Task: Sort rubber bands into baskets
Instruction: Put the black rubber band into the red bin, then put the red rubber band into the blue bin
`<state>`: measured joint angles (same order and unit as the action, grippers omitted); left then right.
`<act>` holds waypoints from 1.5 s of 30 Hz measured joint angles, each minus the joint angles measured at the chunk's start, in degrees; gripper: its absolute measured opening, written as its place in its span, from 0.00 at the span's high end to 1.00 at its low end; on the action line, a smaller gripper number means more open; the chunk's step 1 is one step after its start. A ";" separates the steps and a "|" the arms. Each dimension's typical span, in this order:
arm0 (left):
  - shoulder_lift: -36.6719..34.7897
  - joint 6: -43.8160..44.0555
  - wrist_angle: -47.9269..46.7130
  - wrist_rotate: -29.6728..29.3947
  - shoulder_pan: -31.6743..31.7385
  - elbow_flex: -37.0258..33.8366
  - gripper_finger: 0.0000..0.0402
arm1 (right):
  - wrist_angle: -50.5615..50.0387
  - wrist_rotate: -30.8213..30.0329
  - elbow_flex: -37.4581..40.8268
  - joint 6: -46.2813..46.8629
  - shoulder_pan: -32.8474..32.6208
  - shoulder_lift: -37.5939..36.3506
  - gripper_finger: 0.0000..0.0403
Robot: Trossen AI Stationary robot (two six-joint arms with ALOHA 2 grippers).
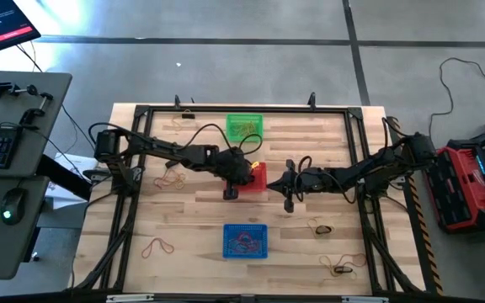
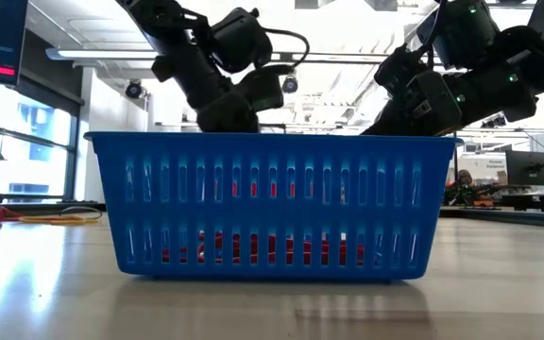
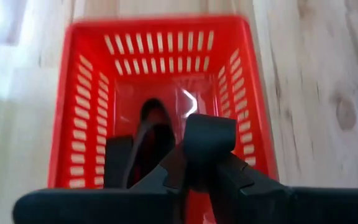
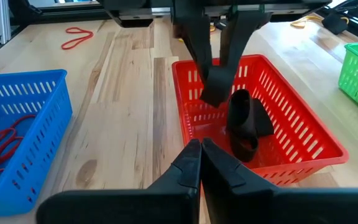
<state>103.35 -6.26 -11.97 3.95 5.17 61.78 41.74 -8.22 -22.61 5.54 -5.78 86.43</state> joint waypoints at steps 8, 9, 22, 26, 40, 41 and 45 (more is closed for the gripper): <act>0.02 0.03 -2.44 -0.26 0.00 -0.02 0.77 | 0.00 0.14 0.00 0.00 0.00 0.00 1.00; 0.01 0.03 -2.42 -0.29 0.00 -0.02 0.75 | 0.02 0.14 0.00 0.00 0.00 0.00 1.00; -0.15 0.28 -8.12 -7.50 -0.52 3.50 0.60 | 0.00 0.12 0.00 0.46 0.00 0.00 1.00; -1.82 -2.35 -6.44 -11.37 -2.87 3.54 0.66 | -0.42 0.10 0.00 0.46 0.00 0.00 1.00; -6.25 -3.81 13.73 -9.70 -8.66 -3.09 0.96 | 0.17 -0.08 0.00 -0.37 0.00 0.00 1.00; -6.39 -3.40 16.21 -8.86 -8.75 -4.19 0.97 | 0.16 -0.08 0.00 -0.09 0.00 0.00 1.00; -9.13 -2.82 20.83 -8.71 -9.55 -7.72 0.99 | 0.10 -0.08 0.00 -0.01 0.01 0.00 1.00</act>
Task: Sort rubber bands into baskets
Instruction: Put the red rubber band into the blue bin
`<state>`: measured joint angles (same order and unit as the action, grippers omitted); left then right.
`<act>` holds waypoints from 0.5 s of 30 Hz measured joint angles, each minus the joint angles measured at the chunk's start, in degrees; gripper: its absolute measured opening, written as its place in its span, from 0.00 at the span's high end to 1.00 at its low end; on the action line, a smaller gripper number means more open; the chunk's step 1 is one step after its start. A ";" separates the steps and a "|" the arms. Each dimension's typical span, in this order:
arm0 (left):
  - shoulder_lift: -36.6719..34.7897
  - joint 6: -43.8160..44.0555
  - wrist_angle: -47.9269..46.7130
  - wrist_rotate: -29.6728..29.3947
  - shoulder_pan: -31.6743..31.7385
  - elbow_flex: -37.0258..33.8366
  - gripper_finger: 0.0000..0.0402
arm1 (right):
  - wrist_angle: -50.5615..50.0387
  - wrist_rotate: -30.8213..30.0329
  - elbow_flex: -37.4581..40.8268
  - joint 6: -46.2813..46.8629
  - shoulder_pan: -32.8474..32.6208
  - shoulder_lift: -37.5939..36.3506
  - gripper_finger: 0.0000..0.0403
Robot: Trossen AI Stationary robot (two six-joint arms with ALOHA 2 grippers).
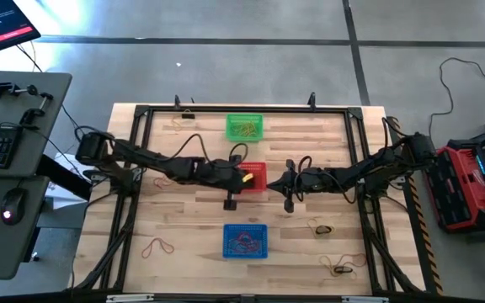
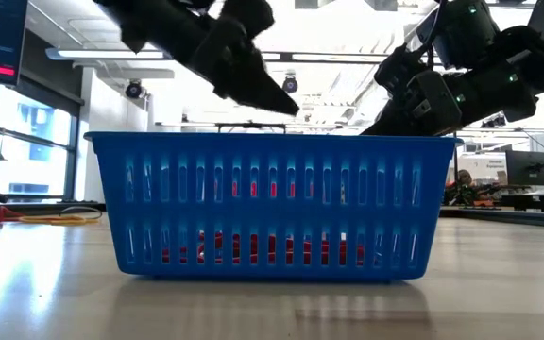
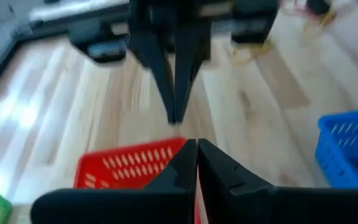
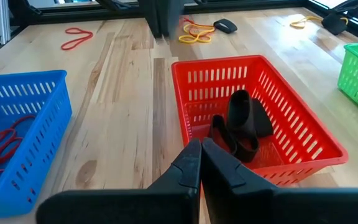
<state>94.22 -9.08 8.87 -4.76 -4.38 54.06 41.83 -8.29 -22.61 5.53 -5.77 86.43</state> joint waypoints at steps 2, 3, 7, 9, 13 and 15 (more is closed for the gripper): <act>-2.20 0.00 0.85 -0.03 -0.46 -1.83 0.99 | -0.01 0.02 -0.02 0.03 0.01 0.00 1.00; -3.27 -0.04 1.67 -0.03 -0.74 -2.59 0.99 | -0.03 0.02 -0.02 0.18 -0.01 0.00 1.00; -8.26 0.01 3.31 -0.06 -1.55 -5.94 0.99 | 0.41 0.03 -0.04 1.75 0.01 0.02 1.00; -10.44 0.41 2.79 -0.10 -1.99 -7.66 0.99 | 0.43 0.04 -0.11 2.47 0.01 0.02 1.00; -13.99 0.55 1.91 -0.18 -3.32 -11.17 0.99 | 0.58 0.07 -0.17 2.43 0.01 0.02 1.00; -15.42 1.23 0.40 -0.15 -4.13 -12.16 0.99 | 0.58 0.07 -0.17 2.42 0.01 0.02 1.00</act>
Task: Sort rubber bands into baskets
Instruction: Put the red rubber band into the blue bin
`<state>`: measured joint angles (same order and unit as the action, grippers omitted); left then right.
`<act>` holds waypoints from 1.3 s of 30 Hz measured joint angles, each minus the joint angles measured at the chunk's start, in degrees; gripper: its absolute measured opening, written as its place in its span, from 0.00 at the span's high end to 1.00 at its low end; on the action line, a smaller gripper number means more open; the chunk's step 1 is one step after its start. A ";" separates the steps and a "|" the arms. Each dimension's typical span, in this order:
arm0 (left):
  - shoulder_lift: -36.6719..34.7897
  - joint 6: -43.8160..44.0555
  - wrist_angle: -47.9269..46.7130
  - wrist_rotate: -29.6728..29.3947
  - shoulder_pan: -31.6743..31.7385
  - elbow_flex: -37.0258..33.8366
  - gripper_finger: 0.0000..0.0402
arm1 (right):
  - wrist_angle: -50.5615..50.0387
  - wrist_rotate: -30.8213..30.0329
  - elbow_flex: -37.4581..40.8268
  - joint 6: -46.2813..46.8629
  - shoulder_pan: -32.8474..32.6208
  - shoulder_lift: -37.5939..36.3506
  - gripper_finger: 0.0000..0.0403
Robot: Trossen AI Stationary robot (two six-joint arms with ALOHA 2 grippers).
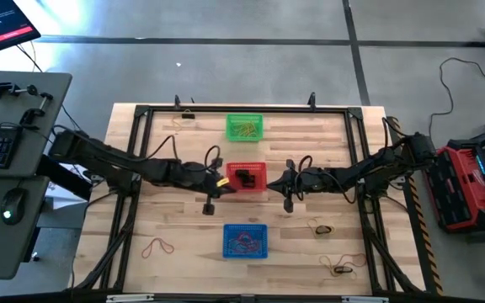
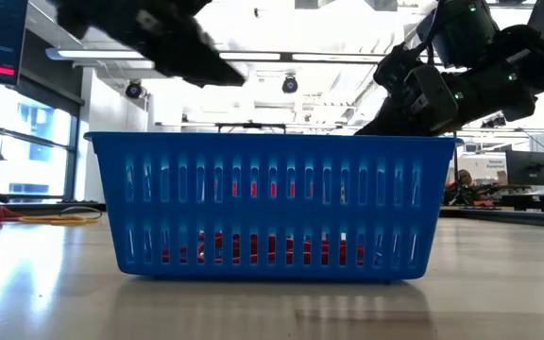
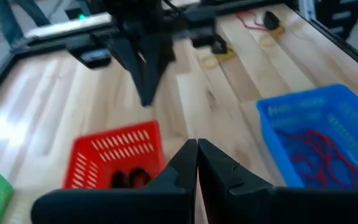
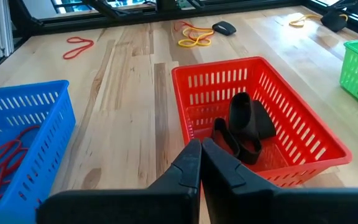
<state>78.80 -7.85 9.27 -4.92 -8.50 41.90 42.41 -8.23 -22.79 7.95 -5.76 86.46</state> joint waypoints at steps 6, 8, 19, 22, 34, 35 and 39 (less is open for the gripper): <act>-4.19 1.82 -6.00 -0.01 -3.52 -2.60 0.99 | 0.15 0.15 0.00 0.00 0.00 0.00 1.00; -5.38 2.83 -8.51 -0.01 -4.92 -2.75 0.99 | 0.15 0.23 0.00 0.10 -0.02 0.00 1.00; -9.51 7.88 -18.92 -0.09 -11.65 -2.74 0.99 | -0.27 0.34 0.00 -0.01 -0.01 0.00 1.00; -9.55 7.73 -16.45 -0.58 -12.96 -2.74 0.99 | -0.37 0.33 0.00 -0.31 -0.01 0.00 1.00; -9.44 5.68 -4.81 -1.10 -13.47 -5.81 0.99 | -0.68 0.31 0.00 -0.44 -0.02 0.00 1.00; -9.43 5.68 -0.73 -0.87 -13.47 -7.67 0.99 | -0.68 0.31 0.00 -0.44 -0.01 0.00 1.00; -9.36 6.00 13.14 -0.08 -12.79 -14.95 0.99 | -0.67 0.31 0.00 -0.44 -0.01 0.00 1.00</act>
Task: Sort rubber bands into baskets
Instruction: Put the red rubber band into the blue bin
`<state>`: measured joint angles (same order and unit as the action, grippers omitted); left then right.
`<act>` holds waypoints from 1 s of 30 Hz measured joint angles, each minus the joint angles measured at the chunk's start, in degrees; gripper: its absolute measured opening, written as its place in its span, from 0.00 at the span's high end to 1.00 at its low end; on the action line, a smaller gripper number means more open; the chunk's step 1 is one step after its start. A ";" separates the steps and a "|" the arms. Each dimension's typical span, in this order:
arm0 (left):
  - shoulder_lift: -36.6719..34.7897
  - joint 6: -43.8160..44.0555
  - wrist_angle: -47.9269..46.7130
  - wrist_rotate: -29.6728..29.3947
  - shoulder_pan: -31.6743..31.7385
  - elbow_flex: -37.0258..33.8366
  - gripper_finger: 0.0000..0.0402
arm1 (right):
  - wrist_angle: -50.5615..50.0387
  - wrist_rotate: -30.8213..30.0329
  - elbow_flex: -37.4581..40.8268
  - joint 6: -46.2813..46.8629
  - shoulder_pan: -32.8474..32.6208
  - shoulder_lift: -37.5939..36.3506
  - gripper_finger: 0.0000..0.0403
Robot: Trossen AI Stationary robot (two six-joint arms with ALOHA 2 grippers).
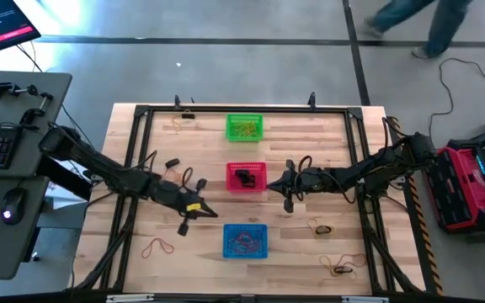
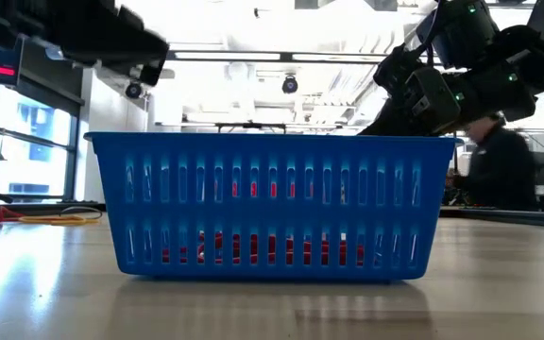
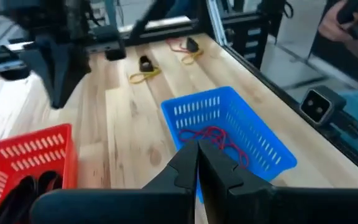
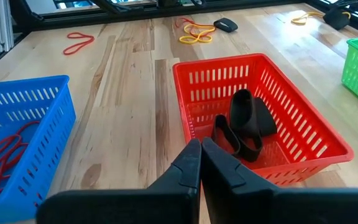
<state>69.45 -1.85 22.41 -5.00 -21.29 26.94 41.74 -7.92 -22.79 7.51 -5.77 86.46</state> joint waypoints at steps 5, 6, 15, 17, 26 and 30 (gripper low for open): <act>-1.54 2.74 1.92 -0.17 0.28 -3.69 0.99 | -0.03 -0.02 0.00 0.00 0.01 0.00 1.00; -2.08 3.10 0.23 -0.17 0.07 -3.76 0.99 | -0.01 -0.02 0.00 0.00 0.09 0.00 1.00; -9.19 10.03 -18.22 0.29 -3.18 -1.06 0.99 | -0.23 -0.83 0.00 0.15 0.14 0.00 1.00; -10.64 12.43 -21.79 0.28 -4.25 -0.67 0.99 | -0.34 -0.83 0.00 0.14 0.14 0.00 1.00; -12.39 18.32 -35.59 -0.58 -11.47 1.78 0.99 | -0.40 -0.82 0.00 0.02 0.14 0.00 1.00; -12.37 20.46 -38.64 -0.70 -13.34 3.64 0.99 | -0.40 -0.81 0.00 0.00 0.14 0.00 1.00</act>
<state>57.08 18.61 -16.23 -5.69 -34.64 30.58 41.34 -8.73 -22.79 7.51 -5.63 86.46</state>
